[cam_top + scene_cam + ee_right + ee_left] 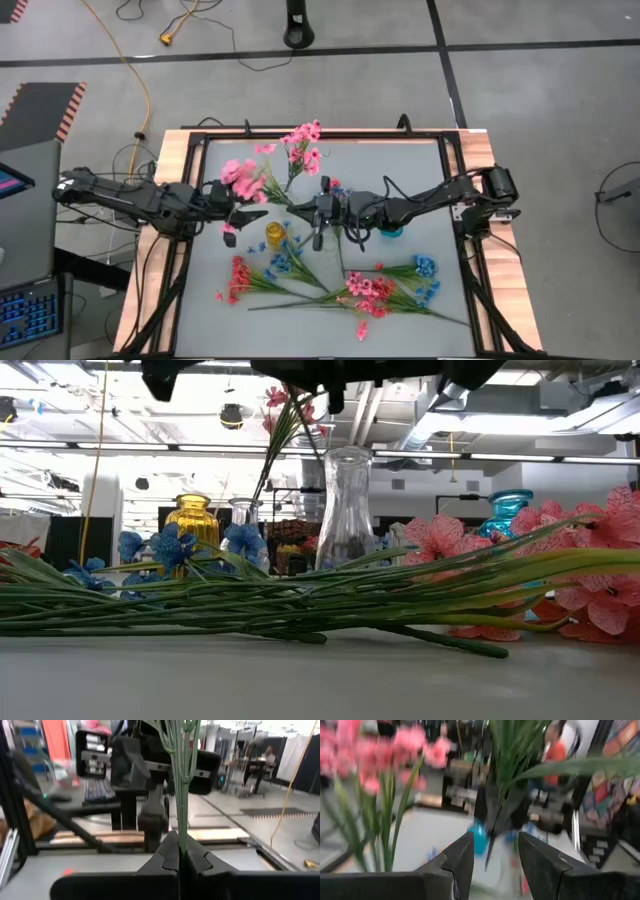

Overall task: Sort flowers into vase by color
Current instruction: Put the top pink flowers into the top transparent vase

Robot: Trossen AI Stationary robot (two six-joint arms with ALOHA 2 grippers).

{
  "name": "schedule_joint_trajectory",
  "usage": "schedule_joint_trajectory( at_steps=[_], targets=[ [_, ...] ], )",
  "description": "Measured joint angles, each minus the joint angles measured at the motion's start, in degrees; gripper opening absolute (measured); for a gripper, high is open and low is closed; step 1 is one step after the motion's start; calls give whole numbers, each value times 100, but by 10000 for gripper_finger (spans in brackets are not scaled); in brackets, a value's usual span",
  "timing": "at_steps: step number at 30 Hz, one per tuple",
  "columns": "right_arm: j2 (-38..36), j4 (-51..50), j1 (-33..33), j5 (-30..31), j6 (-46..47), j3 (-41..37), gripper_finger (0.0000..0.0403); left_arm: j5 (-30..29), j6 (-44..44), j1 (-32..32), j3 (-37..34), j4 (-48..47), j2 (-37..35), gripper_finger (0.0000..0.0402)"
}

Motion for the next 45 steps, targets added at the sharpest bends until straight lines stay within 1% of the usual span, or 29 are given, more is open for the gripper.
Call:
schedule_joint_trajectory(
  at_steps=[3,6,14,19,25,28,30,37,38,42,45],
  targets=[
    [183,519,2,-2,1,4,23,-8,374,0,-69,720,258,141],
    [317,801,1,-4,0,4,27,-8,681,0,-67,1162,526,141],
    [313,837,2,-19,-2,15,24,-12,1147,4,-67,2144,1287,141],
    [313,832,4,-20,-4,15,28,-307,1259,4,-67,2759,1713,141],
    [313,832,4,-22,-7,15,25,-355,1258,4,-67,3351,2067,139],
    [313,816,4,-22,-15,15,29,-448,1253,5,-67,3508,2165,125],
    [313,794,4,-22,-15,15,33,-451,1251,24,-67,3527,2199,108],
    [313,768,2,-19,-15,15,34,-442,1169,37,-67,3588,2197,15],
    [313,769,2,-19,-13,15,35,-442,1165,37,-67,3591,2197,8],
    [313,766,2,-19,-15,15,38,-441,1133,37,-67,3580,2196,7],
    [301,730,2,-19,-34,15,48,-442,1091,37,-67,3572,2197,3]
  ],
)
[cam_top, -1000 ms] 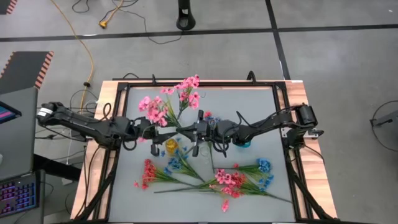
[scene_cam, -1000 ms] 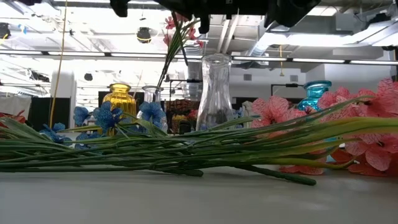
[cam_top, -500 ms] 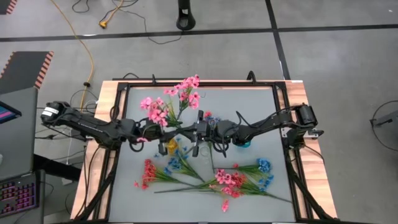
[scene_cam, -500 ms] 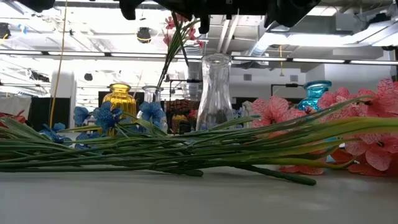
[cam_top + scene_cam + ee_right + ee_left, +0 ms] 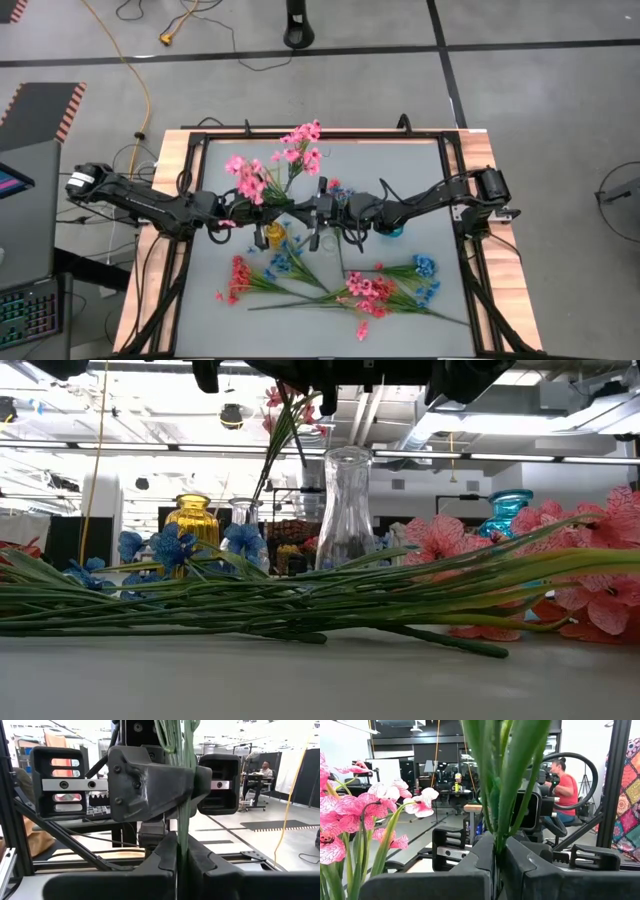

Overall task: Sort flowers into vase by color
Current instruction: Put the top pink flowers into the top transparent vase

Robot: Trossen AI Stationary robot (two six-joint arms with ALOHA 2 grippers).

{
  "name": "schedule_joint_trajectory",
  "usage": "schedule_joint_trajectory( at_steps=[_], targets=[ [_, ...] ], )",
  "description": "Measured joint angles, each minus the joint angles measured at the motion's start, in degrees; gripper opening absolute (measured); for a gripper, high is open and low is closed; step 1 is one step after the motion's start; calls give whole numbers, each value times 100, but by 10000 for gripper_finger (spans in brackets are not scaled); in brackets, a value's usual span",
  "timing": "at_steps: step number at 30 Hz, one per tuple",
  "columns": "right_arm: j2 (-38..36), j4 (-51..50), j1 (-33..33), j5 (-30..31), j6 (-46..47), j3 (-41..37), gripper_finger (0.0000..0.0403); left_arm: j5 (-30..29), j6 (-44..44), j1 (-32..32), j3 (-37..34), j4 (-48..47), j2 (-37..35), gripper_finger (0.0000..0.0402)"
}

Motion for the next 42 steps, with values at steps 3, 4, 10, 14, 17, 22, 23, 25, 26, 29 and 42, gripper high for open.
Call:
schedule_joint_trajectory(
  at_steps=[3,4,10,14,17,22,23,25,26,29,42],
  targets=[
    [-11,-47,0,2,-55,0,67,-3,-7,1,0,-14,-2,2],
    [-22,-56,0,2,-55,0,75,-6,-7,2,0,-19,-2,2],
    [-371,-920,-36,183,-73,0,122,-325,-6,6,2,-40,-27,1],
    [-839,-1916,-37,354,-75,0,141,-662,-4,39,2,-192,-150,0],
    [-1220,-2652,-35,356,-74,0,147,-752,-7,116,2,-386,-292,0],
    [-1798,-3695,-35,358,-70,0,147,-750,-239,335,2,-765,-644,0],
    [-1893,-3840,-35,361,-70,0,146,-749,-297,384,2,-883,-727,0],
    [-2083,-4165,-35,367,-67,0,144,-748,-426,487,2,-1177,-919,0],
    [-2171,-4330,-35,369,-22,0,144,-748,-496,536,2,-1299,-1008,0],
    [-2401,-4685,-35,369,158,0,142,-748,-641,678,4,-1745,-1302,0],
    [-2622,-5732,-35,369,1020,0,141,-745,-677,1261,4,-2770,-2072,0]
  ],
)
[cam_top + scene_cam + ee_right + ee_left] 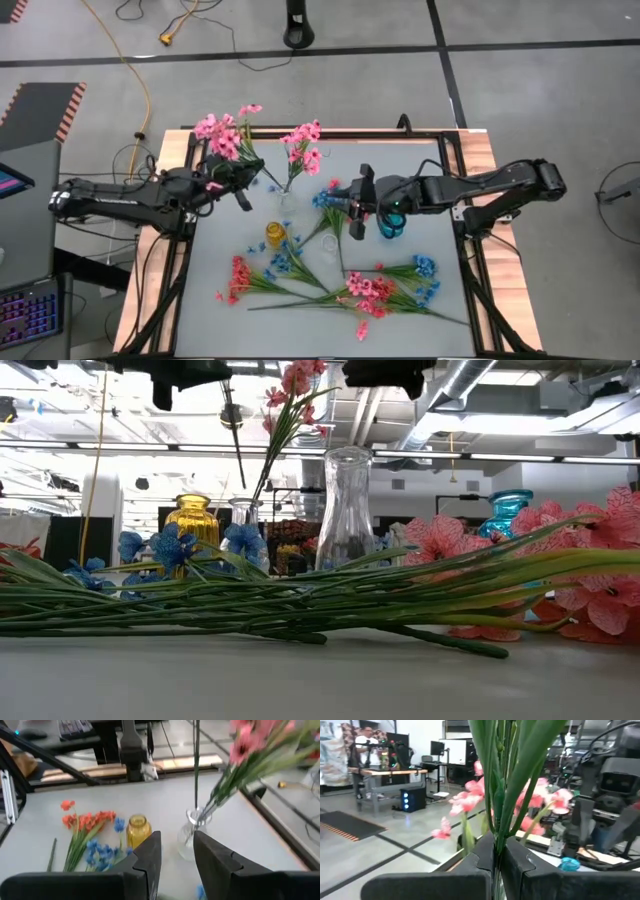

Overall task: Sort flowers into vase by color
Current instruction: Put the top pink flowers into the top transparent vase

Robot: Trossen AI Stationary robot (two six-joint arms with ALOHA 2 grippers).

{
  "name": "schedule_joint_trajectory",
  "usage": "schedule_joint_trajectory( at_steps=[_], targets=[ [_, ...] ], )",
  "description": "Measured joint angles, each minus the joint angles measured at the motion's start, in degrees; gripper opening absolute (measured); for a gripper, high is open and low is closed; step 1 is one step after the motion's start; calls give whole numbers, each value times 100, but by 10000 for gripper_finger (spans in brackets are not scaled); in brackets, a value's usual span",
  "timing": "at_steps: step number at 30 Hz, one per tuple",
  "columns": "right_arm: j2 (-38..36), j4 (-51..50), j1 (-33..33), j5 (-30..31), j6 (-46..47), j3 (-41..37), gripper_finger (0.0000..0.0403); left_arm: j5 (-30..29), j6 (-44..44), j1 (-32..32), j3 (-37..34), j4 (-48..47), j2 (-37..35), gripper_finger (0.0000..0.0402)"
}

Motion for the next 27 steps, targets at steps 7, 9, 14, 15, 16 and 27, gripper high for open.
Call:
schedule_joint_trajectory(
  at_steps=[7,9,14,15,16,27],
  targets=[
    [1,-245,-2,1,454,0,141,46,-404,182,0,-224,319,0],
    [1,-245,-2,1,466,0,141,89,-430,200,0,-219,474,0],
    [1,-299,-2,1,473,0,140,157,-466,203,0,-215,953,0],
    [1,-297,-2,1,473,0,140,159,-514,203,0,-211,1057,0],
    [1,-295,-2,1,473,0,140,160,-583,203,0,-219,1150,0],
    [1,-319,-2,1,473,0,140,173,-760,203,0,-316,1705,37]
  ],
)
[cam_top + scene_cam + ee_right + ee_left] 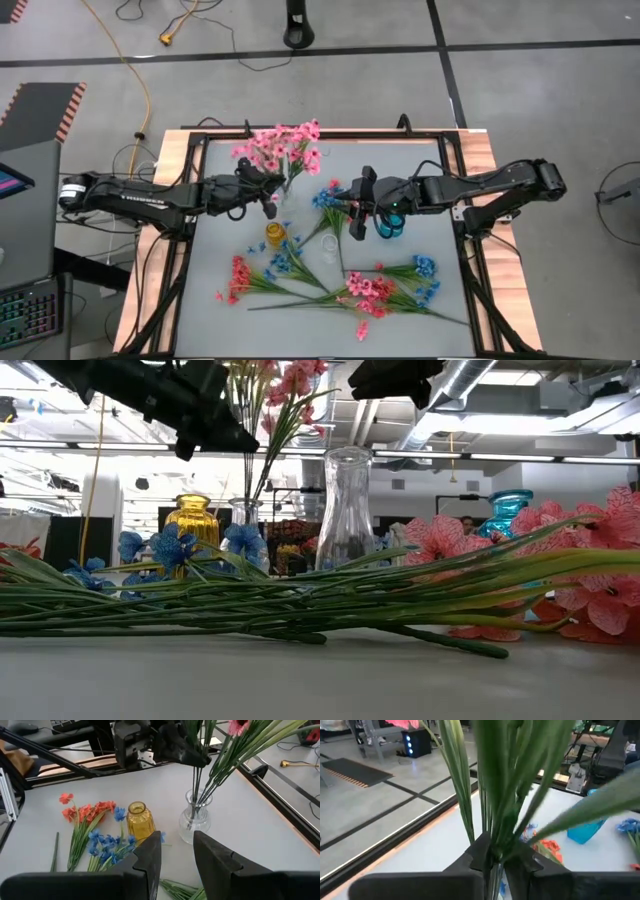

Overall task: Sort flowers into vase by color
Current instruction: Put the top pink flowers into the top transparent vase

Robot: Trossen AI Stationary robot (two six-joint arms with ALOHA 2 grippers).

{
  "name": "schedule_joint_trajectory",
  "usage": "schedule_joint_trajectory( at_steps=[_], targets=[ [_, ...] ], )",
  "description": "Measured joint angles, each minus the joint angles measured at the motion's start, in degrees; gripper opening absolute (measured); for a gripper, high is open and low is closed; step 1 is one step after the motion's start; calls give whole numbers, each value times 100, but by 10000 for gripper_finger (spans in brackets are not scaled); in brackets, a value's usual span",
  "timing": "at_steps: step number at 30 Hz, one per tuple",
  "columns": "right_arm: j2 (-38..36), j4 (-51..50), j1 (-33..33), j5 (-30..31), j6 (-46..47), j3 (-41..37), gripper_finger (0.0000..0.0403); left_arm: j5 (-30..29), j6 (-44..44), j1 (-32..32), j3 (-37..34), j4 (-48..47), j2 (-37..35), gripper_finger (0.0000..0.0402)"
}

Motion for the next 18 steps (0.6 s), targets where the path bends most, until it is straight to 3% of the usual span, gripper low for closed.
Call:
schedule_joint_trajectory(
  at_steps=[12,18],
  targets=[
    [0,-3,0,-2,8,0,140,409,-415,-7,0,-840,-235,164],
    [0,-283,-37,-4,590,0,140,913,-399,-7,0,-1518,-515,186]
  ],
)
